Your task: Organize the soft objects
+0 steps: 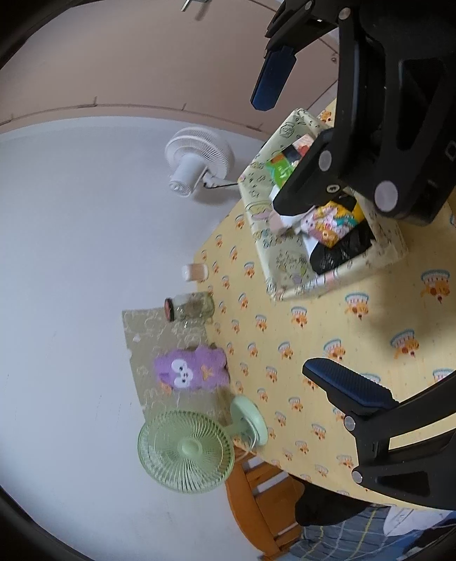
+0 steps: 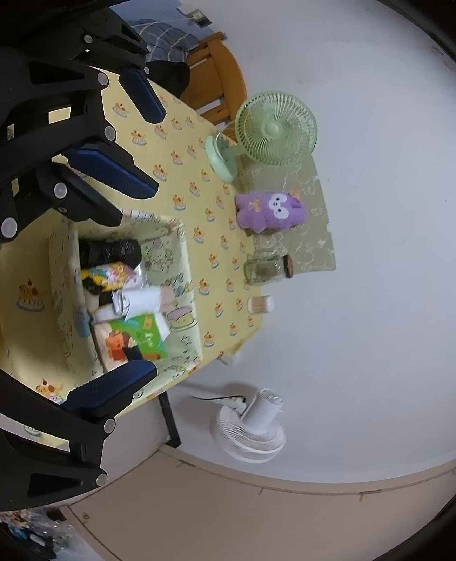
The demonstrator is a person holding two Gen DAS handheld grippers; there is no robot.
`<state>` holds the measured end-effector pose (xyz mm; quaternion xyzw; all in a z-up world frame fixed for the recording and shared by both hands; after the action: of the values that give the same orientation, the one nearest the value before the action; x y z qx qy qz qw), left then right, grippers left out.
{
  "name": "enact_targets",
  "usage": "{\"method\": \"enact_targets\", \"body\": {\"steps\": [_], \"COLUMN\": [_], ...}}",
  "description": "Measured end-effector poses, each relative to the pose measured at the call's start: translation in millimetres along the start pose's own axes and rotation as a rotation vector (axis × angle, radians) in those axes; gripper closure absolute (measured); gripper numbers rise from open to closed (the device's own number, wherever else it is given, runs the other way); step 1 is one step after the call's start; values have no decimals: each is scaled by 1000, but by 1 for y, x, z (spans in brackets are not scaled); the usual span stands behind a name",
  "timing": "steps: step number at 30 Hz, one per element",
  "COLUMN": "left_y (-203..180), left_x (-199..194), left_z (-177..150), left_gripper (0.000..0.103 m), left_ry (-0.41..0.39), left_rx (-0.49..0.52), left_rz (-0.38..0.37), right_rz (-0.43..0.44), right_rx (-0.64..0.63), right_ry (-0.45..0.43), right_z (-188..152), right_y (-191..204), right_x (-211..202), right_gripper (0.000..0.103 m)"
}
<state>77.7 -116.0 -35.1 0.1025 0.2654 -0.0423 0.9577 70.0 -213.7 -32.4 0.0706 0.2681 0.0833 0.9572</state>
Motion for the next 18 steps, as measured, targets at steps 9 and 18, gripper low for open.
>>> {"method": "enact_targets", "body": {"steps": [9, 18], "left_y": [47, 89], "left_x": [-19, -42], "left_z": [2, 0], "left_gripper": [3, 0], "left_ry": [-46, -96], "left_rx": [-82, -140], "left_rz": [65, 122], "right_rz": [18, 41], "right_rx": [-56, -99], "right_ry": [-52, -108], "right_z": [12, 19], "right_y": [36, 69], "right_x": [-13, -26], "right_gripper": [1, 0]}}
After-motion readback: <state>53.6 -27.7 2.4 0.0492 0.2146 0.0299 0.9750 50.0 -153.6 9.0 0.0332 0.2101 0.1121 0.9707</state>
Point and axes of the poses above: each gripper's, at about its wrist camera, not at the fingertips, and x roughly the way its jaws point, y to its left, z to its top, the point moved 4 cm from there along x, roughly the way its jaws point, and after that the axes turned 12 degrees about z, right-handed, at the moved point
